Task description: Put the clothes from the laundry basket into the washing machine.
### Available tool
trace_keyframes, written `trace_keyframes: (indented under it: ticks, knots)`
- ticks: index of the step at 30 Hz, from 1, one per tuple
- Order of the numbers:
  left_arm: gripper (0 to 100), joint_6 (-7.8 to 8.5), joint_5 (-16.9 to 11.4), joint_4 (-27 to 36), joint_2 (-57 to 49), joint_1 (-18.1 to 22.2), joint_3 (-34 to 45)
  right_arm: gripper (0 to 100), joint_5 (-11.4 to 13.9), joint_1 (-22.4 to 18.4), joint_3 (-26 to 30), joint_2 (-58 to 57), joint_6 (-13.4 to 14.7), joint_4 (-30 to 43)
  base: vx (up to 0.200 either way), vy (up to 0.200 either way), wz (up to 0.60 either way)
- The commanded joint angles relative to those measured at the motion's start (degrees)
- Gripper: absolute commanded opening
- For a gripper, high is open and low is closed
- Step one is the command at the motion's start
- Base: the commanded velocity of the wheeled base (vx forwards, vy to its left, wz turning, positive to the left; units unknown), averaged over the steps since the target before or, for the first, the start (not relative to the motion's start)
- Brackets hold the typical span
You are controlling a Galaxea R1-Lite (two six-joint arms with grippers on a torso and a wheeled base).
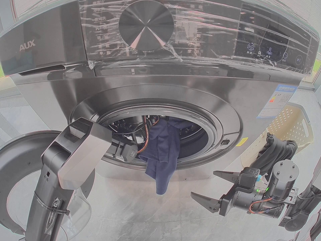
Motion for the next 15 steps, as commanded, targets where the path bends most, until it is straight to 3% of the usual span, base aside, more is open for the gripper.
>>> trace_keyframes:
  ticks: [1, 5, 6, 9, 12, 15]
  knots:
    - [0, -0.03, -0.01, 0.02, 0.29, 0.25, -0.79, 100, 0.01, 0.02, -0.02, 0.11, 0.00, 0.03, 0.000, 0.000, 0.00]
    - [0, -0.03, -0.01, -0.07, 0.11, 0.42, -0.70, 100, 0.01, 0.02, -0.02, 0.20, 0.00, -0.06, 0.000, 0.000, 0.00]
    - [100, -0.03, -0.01, -0.07, 0.11, 0.42, -0.52, 100, 0.01, 0.02, -0.02, 0.20, 0.00, 0.03, 0.000, 0.000, 0.00]
    - [100, -0.47, -0.01, -0.07, -0.07, 0.33, 0.27, 100, 0.01, 0.02, -0.02, 0.20, 0.00, 0.03, 0.000, 0.000, 0.00]
    - [100, -1.35, -0.10, 1.51, -3.93, -0.28, 6.95, 100, 0.01, 0.02, -0.02, 0.20, 0.00, -0.06, 0.000, 0.000, 0.00]
    - [100, -1.26, -3.00, 5.73, -8.15, -0.54, 14.33, 100, 0.01, 0.02, -0.02, 0.20, 0.00, -0.06, 0.000, 0.000, 0.00]
